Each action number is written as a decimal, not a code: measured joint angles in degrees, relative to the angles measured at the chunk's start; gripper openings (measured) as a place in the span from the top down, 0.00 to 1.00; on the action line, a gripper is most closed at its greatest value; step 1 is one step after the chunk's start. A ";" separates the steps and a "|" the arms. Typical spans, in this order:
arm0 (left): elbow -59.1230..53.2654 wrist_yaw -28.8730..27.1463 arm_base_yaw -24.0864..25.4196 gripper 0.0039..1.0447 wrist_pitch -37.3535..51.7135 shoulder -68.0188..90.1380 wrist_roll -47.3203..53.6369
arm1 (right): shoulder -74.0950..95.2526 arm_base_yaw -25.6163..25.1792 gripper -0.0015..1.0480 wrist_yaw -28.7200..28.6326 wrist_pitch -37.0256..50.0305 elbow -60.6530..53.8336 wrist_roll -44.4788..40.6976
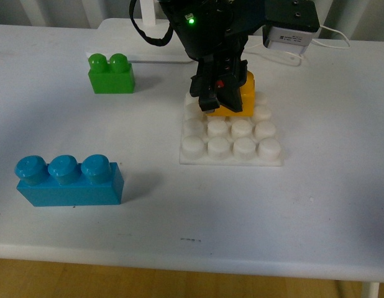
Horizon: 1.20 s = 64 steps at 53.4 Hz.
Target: Insert yellow block into base center
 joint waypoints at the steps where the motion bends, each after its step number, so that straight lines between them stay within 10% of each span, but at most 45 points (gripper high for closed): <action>1: 0.00 0.00 0.00 0.70 0.02 0.02 -0.07 | 0.00 0.00 0.09 0.00 0.00 0.00 0.00; 64: 2.80 -0.81 0.00 0.68 -1.36 3.76 -0.90 | 0.00 0.00 0.09 0.00 0.00 0.00 -0.02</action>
